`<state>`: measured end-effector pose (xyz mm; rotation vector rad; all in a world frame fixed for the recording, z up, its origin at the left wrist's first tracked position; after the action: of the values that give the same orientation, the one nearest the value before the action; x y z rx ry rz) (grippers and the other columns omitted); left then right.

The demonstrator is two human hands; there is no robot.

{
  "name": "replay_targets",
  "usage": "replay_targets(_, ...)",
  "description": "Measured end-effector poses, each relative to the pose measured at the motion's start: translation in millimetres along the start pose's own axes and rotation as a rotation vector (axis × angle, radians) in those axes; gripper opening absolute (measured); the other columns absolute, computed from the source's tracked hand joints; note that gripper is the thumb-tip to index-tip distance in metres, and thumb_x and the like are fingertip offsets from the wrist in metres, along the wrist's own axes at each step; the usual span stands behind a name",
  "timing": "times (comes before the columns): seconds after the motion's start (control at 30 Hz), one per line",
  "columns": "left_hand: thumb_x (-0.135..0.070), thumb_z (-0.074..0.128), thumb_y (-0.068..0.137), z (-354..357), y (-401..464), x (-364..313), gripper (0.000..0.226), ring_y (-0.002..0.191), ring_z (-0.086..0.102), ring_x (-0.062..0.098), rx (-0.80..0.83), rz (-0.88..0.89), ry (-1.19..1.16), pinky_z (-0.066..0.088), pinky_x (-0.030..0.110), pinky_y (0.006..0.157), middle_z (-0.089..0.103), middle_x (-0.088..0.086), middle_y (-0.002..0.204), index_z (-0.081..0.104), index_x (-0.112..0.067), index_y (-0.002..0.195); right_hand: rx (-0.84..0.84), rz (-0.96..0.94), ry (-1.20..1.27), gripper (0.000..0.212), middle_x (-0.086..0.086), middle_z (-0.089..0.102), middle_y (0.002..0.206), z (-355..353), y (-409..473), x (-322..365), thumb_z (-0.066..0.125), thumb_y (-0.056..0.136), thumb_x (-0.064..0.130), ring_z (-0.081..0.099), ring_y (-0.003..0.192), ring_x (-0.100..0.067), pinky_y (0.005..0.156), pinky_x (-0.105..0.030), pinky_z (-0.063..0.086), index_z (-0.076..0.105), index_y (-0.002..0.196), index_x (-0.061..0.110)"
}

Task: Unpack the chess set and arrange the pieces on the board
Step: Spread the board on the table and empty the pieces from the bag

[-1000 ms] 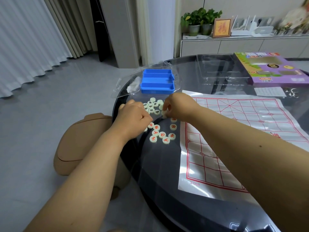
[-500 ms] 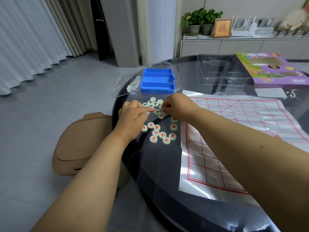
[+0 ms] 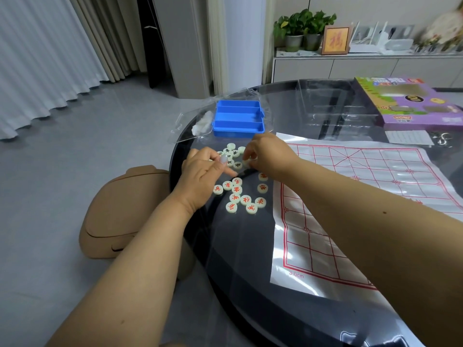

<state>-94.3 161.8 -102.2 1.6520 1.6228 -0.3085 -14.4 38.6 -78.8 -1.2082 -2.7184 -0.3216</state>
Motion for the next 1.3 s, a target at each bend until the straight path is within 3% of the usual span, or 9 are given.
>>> replay_targets(0.13,-0.065,0.014,0.090,0,1,2,0.069,0.104,0.034,0.009,-0.010,-0.058,0.050,0.031,0.032,0.100,0.041,-0.023,0.091,0.071,-0.031,0.108,0.026,0.008,-0.048,0.024,-0.008,0.059,0.109,6,3,-1,0.055,0.093,0.022,0.053,0.104,-0.023,0.089,-0.035,0.047,0.068,0.111,0.014)
replay_targets(0.27,-0.059,0.008,0.092,6,-1,-3,0.066,0.101,0.026,0.007,0.073,-0.092,0.215,0.022,0.027,0.094,0.038,-0.012,0.099,0.064,-0.037,0.119,0.054,0.111,0.046,0.025,-0.011,0.064,0.099,9,7,-11,0.048,0.097,0.020,0.059,0.089,-0.025,0.082,-0.036,0.050,0.068,0.102,0.007)
replay_targets(0.43,-0.066,0.004,0.091,4,1,2,0.075,0.102,0.031,0.010,-0.002,-0.078,0.262,0.021,0.026,0.091,0.045,-0.009,0.101,0.069,-0.035,0.112,0.114,0.162,0.120,0.027,-0.015,0.066,0.095,16,8,-13,0.046,0.097,0.021,0.059,0.082,-0.025,0.078,-0.037,0.050,0.067,0.100,0.004)
replay_targets(0.53,-0.068,0.004,0.091,3,0,5,0.065,0.102,0.032,0.011,-0.021,-0.098,0.244,0.025,0.030,0.093,0.055,-0.009,0.107,0.062,-0.041,0.102,0.063,0.124,0.145,0.026,-0.015,0.068,0.098,12,9,-10,0.047,0.096,0.018,0.062,0.087,-0.028,0.080,-0.037,0.051,0.069,0.099,0.005)
replay_targets(0.73,-0.078,0.005,0.083,0,2,15,0.080,0.102,0.035,0.010,-0.112,-0.163,0.181,0.027,0.027,0.089,0.059,-0.008,0.104,0.062,-0.023,0.098,0.050,0.028,0.175,0.035,-0.001,0.061,0.116,3,-4,-8,0.050,0.091,0.002,0.053,0.101,-0.013,0.081,-0.020,0.040,0.069,0.114,0.020)
replay_targets(0.9,-0.069,0.014,0.091,-17,-1,16,0.078,0.104,0.033,0.004,-0.262,-0.228,0.018,0.026,0.023,0.091,0.049,-0.025,0.089,0.072,-0.018,0.101,0.096,-0.012,0.213,0.041,0.007,0.051,0.102,10,-11,-9,0.049,0.088,-0.003,0.045,0.099,-0.009,0.080,-0.021,0.037,0.070,0.113,0.022)
replay_targets(1.03,-0.048,0.015,0.101,-28,-5,19,0.070,0.106,0.037,0.008,-0.340,-0.295,-0.042,0.023,0.023,0.094,0.052,-0.017,0.088,0.078,-0.019,0.090,-0.050,0.059,0.199,0.036,0.000,0.053,0.106,-5,-4,-26,0.055,0.088,0.005,0.047,0.097,-0.012,0.078,-0.025,0.037,0.067,0.118,0.020)
replay_targets(1.17,-0.062,0.011,0.095,-26,-5,18,0.082,0.099,0.045,0.010,-0.317,-0.231,0.032,0.032,0.029,0.092,0.055,-0.022,0.074,0.077,-0.017,0.074,-0.050,0.099,0.045,0.033,-0.002,0.054,0.114,2,4,-31,0.057,0.090,0.023,0.044,0.108,-0.017,0.080,-0.025,0.035,0.063,0.123,0.025)
replay_targets(1.3,-0.060,0.010,0.094,-16,-2,17,0.079,0.097,0.044,0.010,-0.211,-0.241,0.225,0.024,0.034,0.094,0.055,-0.020,0.074,0.077,-0.020,0.080,-0.069,0.106,0.006,0.034,-0.003,0.055,0.113,8,11,-24,0.060,0.088,0.041,0.044,0.112,-0.020,0.085,-0.029,0.038,0.065,0.118,0.025)
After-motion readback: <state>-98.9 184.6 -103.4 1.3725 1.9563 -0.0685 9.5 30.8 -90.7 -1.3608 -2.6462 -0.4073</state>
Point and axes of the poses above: each hand's wrist, its own y-axis towards the middle knuckle, its own z-axis out of the palm, x = y × z, the point moved 7 cm from there along y, towards the middle knuckle
